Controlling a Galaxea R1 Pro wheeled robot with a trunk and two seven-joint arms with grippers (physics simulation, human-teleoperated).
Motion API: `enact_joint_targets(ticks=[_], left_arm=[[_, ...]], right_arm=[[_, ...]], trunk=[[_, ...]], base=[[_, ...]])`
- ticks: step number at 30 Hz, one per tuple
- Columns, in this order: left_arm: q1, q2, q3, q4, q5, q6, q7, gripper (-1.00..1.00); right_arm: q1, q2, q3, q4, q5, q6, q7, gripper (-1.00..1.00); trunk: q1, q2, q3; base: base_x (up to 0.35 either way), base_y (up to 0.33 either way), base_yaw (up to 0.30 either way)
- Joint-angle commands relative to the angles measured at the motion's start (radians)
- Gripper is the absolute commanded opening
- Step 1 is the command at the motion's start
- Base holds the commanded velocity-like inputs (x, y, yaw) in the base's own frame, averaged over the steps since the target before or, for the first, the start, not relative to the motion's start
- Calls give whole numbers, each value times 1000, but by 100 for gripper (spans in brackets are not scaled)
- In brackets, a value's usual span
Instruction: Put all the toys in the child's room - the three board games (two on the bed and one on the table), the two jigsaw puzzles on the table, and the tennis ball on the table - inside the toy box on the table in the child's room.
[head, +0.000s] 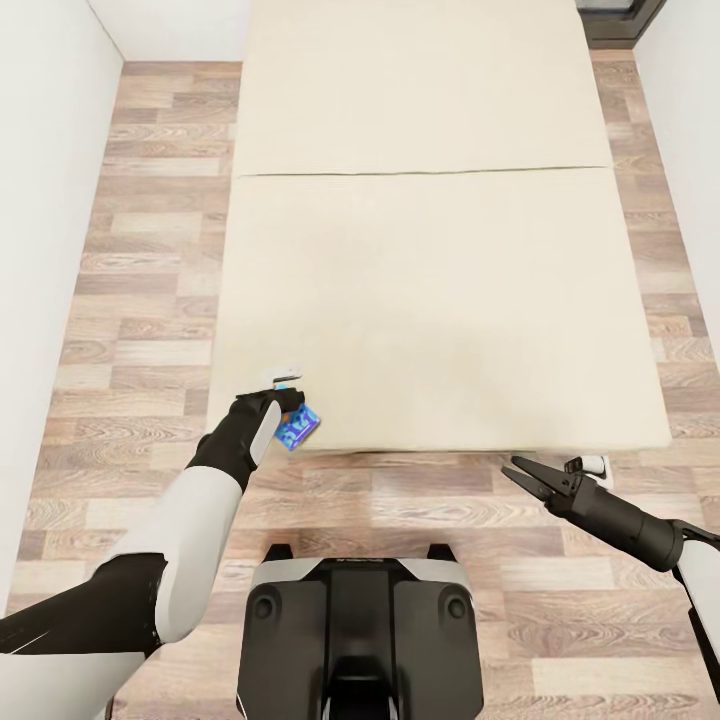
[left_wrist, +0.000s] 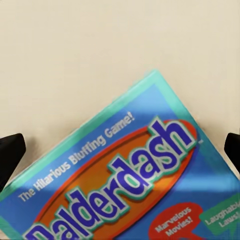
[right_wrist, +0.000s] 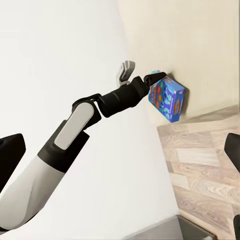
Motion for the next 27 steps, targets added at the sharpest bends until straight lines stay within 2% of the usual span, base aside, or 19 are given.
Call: enact_joint_targets(ticks=[1,27], left_arm=[[0,-1,4,-1,1,5,2,100],[0,-1,4,-2,1,5,-1,100]], right_arm=[[0,0,-1,0,4,4,5,100],[0,0,-1,2,4,4,5,100]], trunk=[[0,-2,-1],[0,-2,-1]], base=[[-103,0,0],[-26,0,0]])
